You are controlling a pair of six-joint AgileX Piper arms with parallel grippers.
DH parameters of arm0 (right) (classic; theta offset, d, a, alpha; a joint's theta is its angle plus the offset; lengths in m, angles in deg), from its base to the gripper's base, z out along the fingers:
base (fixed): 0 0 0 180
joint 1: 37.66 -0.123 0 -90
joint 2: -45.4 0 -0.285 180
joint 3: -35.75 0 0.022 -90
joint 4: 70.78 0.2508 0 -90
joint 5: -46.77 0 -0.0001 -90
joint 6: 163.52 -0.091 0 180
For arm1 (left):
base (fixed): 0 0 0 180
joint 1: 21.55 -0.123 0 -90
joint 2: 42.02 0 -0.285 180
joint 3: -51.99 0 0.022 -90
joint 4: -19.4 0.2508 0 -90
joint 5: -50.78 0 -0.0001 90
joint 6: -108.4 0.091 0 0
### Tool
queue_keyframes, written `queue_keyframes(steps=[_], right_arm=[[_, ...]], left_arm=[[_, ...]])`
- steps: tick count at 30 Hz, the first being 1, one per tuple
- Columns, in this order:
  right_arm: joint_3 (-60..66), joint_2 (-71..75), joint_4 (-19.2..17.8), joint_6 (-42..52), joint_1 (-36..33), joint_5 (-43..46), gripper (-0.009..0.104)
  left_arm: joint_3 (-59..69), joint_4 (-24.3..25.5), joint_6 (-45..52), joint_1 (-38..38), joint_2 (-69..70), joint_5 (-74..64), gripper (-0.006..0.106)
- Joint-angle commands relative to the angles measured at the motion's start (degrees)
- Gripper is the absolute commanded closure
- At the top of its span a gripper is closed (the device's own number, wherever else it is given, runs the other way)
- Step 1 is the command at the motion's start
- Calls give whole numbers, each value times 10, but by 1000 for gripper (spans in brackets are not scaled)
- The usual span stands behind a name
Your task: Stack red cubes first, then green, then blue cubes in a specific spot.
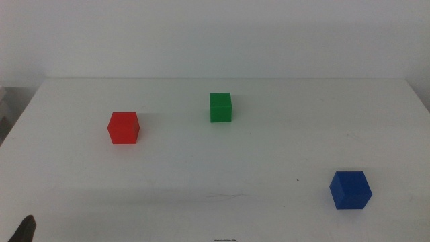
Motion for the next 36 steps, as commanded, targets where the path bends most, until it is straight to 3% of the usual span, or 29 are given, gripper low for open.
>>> queue_keyframes(steps=[1,9,25,36], right_arm=[[-10,13,-6,6,3,43,24],[-10,13,-6,6,3,43,24],[-10,13,-7,6,3,43,24],[-10,13,-7,6,3,43,24]], left_arm=[[-2,0,-7,2,12,38,7],[-130,-2,-7,2,-86,-36,7],[-495,-2,11,2,-439,-300,7],[-642,-4,4,2,-596,-389,7]])
